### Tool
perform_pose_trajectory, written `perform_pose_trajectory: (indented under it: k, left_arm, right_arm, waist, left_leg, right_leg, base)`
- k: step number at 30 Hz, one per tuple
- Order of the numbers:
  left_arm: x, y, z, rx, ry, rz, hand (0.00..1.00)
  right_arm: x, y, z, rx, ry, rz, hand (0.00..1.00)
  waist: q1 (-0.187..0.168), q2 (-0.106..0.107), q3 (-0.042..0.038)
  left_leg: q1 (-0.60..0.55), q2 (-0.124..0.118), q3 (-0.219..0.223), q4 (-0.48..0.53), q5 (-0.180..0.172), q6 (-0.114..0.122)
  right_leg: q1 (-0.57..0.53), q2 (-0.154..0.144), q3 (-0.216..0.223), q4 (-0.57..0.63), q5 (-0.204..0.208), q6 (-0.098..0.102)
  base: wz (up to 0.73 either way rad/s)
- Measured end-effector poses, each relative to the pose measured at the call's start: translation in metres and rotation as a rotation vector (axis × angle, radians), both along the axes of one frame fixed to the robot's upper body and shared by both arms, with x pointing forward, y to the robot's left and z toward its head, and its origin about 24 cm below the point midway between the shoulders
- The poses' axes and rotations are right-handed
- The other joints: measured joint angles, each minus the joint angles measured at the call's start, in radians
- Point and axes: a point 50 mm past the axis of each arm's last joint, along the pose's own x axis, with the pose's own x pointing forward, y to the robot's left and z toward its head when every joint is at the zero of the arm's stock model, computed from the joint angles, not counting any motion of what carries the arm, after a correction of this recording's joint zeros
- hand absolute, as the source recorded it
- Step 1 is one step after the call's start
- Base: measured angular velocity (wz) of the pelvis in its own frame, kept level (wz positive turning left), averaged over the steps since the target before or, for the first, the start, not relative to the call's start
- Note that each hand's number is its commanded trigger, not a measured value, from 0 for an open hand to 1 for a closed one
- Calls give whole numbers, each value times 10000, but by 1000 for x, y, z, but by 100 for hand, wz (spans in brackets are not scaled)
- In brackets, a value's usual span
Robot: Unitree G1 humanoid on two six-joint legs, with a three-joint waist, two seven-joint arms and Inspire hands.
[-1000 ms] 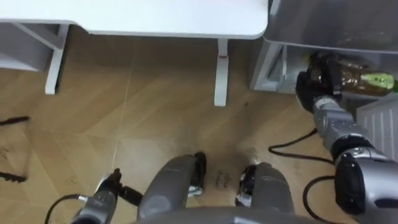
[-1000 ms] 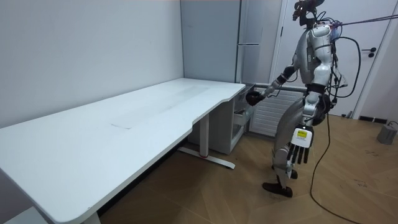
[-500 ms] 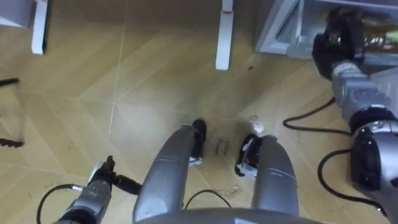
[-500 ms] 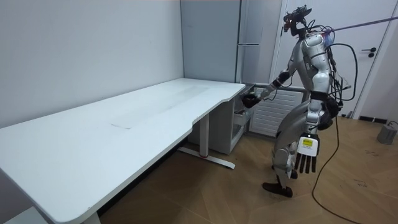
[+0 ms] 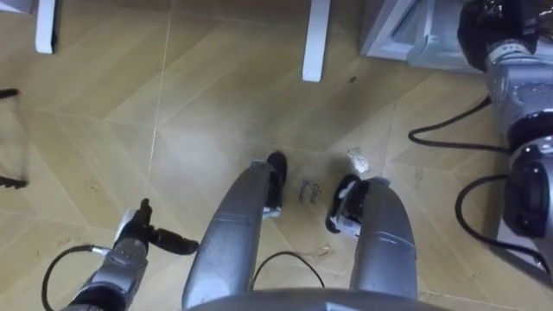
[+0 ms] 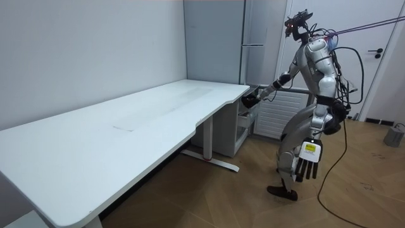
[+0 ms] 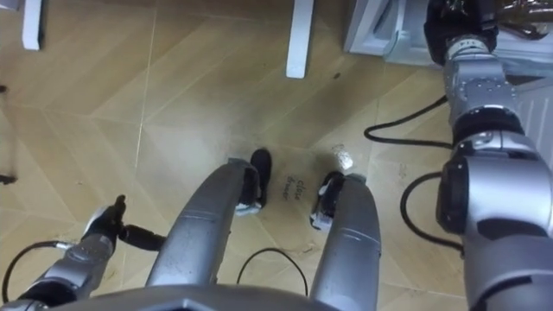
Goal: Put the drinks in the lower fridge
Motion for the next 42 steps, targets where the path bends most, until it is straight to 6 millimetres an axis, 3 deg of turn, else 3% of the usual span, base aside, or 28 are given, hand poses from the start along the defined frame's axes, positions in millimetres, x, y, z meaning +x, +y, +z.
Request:
perform_pose_trajectory:
  k: [19, 27, 42]
  left_arm:
    - [-16, -5, -6, -401, 229, 406, 0]
    - [-16, -8, -6, -455, 201, 240, 0]
    - [-15, -7, -5, -251, 127, 333, 0]
  right_arm:
    - [-4, 0, -8, -146, 769, 3, 0]
    - [-5, -1, -10, -200, 926, -4, 0]
    - [-8, -3, -15, -300, 1153, 2, 0]
  waist:
    - [6, -31, 9]
    - [11, -58, 10]
    - [87, -57, 12]
  left_leg:
    - [215, 30, 36, -46, -2, 8]
    - [348, 184, 109, -209, -3, 25]
    - [890, 189, 222, -777, 66, 83]
  right_leg:
    - [204, 27, -28, -92, 12, -6]
    - [348, 111, -50, -407, 142, 3]
    - [829, 196, -32, -983, 315, 77]
  base:
    - [0]
    - [-5]
    - [-2]
